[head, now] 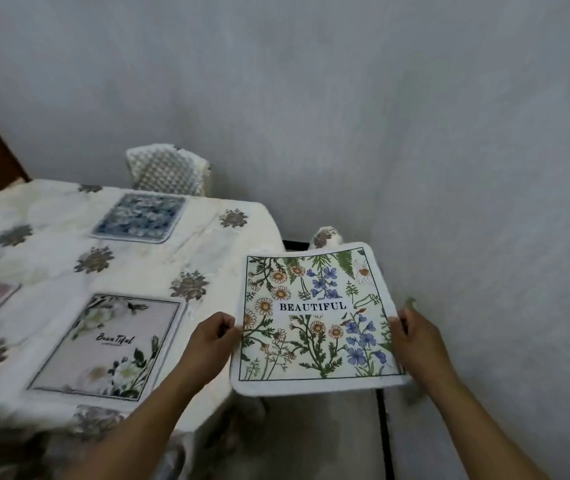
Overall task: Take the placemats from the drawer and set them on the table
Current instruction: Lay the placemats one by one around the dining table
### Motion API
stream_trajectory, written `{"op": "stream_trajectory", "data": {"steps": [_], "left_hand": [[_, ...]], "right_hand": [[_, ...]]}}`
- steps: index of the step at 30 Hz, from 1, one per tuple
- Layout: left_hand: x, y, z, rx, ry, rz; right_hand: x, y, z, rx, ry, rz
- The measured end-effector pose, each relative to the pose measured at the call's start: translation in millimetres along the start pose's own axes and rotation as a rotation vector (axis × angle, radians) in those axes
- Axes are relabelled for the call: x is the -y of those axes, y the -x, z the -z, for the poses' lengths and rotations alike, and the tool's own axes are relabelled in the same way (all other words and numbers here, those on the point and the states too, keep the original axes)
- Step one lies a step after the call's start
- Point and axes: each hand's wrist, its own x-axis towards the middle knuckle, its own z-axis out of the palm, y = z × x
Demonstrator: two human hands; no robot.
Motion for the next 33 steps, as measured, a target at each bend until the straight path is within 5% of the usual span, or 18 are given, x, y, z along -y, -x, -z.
{"op": "stream_trajectory", "data": {"steps": [13, 21, 33], "left_hand": [[-11, -194, -22, -0.330, 0.071, 0.107], [-20, -252, -50, -0.572, 0.107, 0.289], [26, -291, -96, -0.887, 0.232, 0.672]], "right_hand": [[84, -292, -77, 0.214, 0.057, 0.309], [153, -432, -151, 0.498, 0.059, 0.527], [205, -506, -285, 0.729, 0.232, 0.861]]}}
